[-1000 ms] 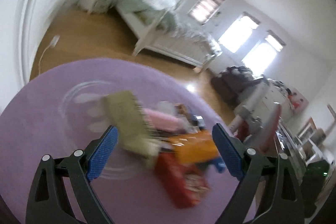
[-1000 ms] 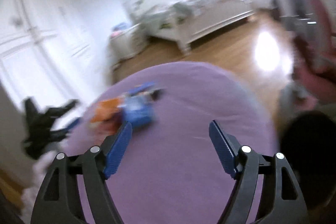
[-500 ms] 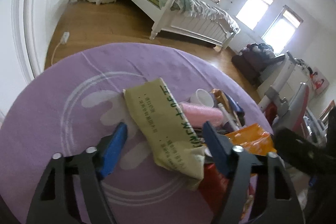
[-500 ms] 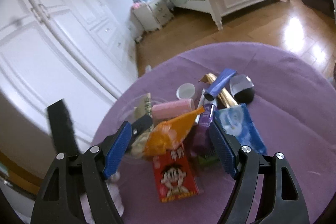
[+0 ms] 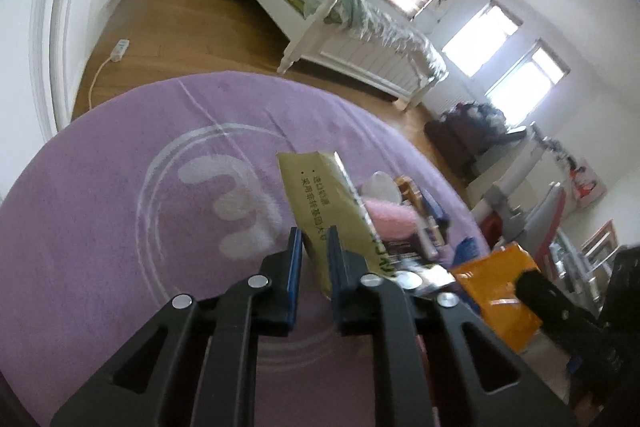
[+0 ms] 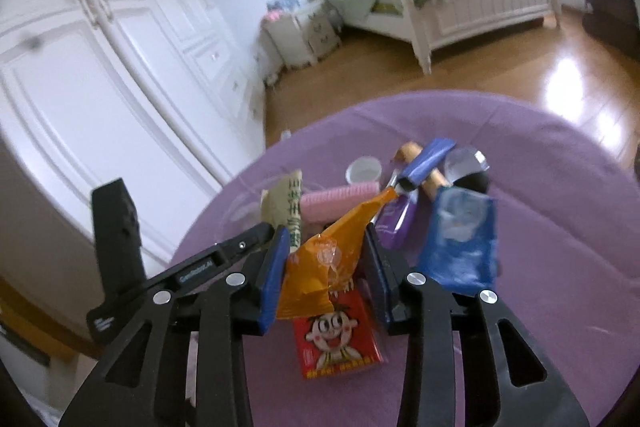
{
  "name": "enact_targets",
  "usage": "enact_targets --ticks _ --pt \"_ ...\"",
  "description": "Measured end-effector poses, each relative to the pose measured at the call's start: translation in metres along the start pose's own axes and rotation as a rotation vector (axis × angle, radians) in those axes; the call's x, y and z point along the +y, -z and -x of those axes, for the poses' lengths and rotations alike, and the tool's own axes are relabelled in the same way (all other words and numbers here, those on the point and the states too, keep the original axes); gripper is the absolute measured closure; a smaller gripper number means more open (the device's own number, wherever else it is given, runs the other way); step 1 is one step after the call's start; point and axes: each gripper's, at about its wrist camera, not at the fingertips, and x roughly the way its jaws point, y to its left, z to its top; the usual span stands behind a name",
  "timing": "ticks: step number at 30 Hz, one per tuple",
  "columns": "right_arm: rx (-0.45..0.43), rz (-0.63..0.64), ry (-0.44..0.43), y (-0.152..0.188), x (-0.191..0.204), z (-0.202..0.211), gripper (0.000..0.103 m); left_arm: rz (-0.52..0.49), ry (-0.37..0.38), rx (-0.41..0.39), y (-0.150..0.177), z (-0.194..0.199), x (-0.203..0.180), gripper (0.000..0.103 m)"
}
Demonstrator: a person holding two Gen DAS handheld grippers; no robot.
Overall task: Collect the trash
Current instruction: 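Grasp the beige paper packet with the left tool while the right tool grasps the orange wrapper, then carry both items to the black bin and open both tools to drop them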
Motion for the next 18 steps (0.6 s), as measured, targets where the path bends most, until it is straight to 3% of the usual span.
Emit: enact_targets --ticks 1,2,4,6,10,12,14,18 --pt "-0.018 -0.003 0.0 0.004 -0.002 0.012 0.066 0.007 0.013 -0.003 0.0 0.002 -0.002 0.072" --pt "-0.029 -0.007 0.0 0.006 -0.004 0.02 0.066 0.01 0.016 -0.006 -0.001 0.002 -0.006 0.045" --pt "-0.045 -0.021 -0.004 0.013 -0.01 0.033 0.066 0.006 0.005 -0.018 -0.002 0.003 -0.014 0.013" --pt "-0.052 -0.033 -0.003 0.019 -0.017 0.044 0.066 -0.02 -0.002 -0.04 -0.003 0.003 -0.023 0.013" --pt "-0.055 -0.059 -0.004 0.029 -0.027 0.057 0.066 -0.11 -0.145 0.031 0.0 -0.022 -0.042 0.015" --pt "-0.053 -0.063 -0.005 0.034 -0.029 0.06 0.066 -0.152 -0.193 0.032 0.002 -0.028 -0.046 0.026" --pt "-0.052 -0.065 -0.008 0.039 -0.029 0.061 0.066 -0.194 -0.25 0.04 0.004 -0.029 -0.049 0.048" --pt "-0.047 -0.073 -0.024 0.045 -0.029 0.058 0.066 -0.21 -0.239 0.047 0.005 -0.023 -0.042 0.054"
